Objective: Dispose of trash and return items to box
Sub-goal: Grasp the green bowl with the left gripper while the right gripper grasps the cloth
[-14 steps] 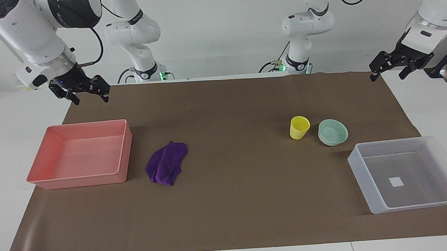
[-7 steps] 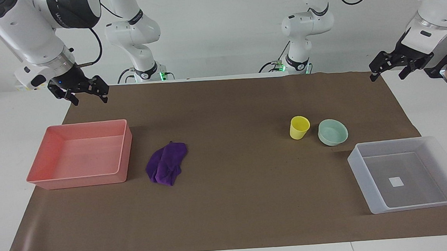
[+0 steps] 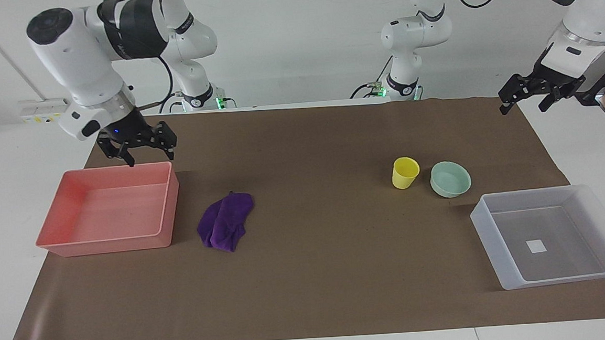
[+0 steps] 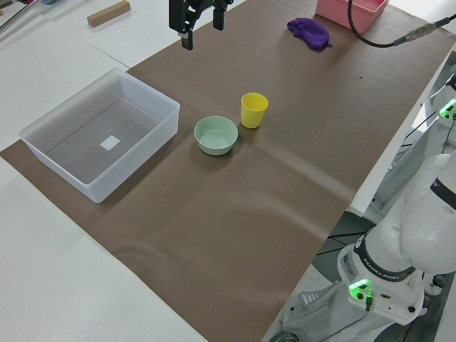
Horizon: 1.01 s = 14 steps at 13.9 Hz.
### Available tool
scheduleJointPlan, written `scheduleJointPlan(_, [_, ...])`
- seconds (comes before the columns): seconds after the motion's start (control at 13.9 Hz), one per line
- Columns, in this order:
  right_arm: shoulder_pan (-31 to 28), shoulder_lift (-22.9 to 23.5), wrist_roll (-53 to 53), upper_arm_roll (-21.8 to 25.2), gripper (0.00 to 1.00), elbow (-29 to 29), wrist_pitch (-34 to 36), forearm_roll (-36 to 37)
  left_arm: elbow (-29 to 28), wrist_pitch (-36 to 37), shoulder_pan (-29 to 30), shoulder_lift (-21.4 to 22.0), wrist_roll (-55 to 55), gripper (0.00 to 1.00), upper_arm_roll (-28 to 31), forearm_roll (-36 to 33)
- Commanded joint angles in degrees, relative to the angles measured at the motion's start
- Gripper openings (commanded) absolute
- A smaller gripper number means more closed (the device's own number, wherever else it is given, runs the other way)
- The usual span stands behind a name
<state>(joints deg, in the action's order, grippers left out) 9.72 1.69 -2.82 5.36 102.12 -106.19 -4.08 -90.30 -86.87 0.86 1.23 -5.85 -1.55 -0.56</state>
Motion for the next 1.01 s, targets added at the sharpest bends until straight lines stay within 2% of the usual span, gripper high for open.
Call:
scheduleJointPlan(0.0, [3.4,6.6,0.8,-0.1,1.00,-0.6,-6.6,-1.7,-2.8,-1.5,0.0,2.2,-0.8,1.00,0.5,0.5])
scheduleJointPlan(0.14, [5.0,10.3,1.4,-0.1,1.00,0.5,-12.3,-1.8,-2.8,-1.0,-0.1,2.2,-0.8,1.00,0.5,0.5])
scheduleJointPlan(0.65, [6.5,17.3,2.4,-0.1,0.99,9.2,-29.2,-1.7,-3.8,-1.8,-0.2,2.6,-0.8,1.00,0.6,0.5])
scheduleJointPlan(0.72, [6.5,18.3,2.5,-0.1,0.92,10.4,-31.9,-1.8,-4.4,-2.3,-0.2,3.1,-0.8,1.00,0.6,0.5])
scheduleJointPlan(0.79, [6.5,18.5,2.5,-0.1,0.83,10.6,-32.3,-1.7,-7.6,-4.9,-0.1,4.4,-0.7,1.00,0.5,0.5])
scheduleJointPlan(0.94, [6.5,18.3,2.5,-0.1,0.50,11.6,-31.5,-1.8,-20.4,-15.6,-0.4,8.9,-0.2,1.00,0.5,0.5])
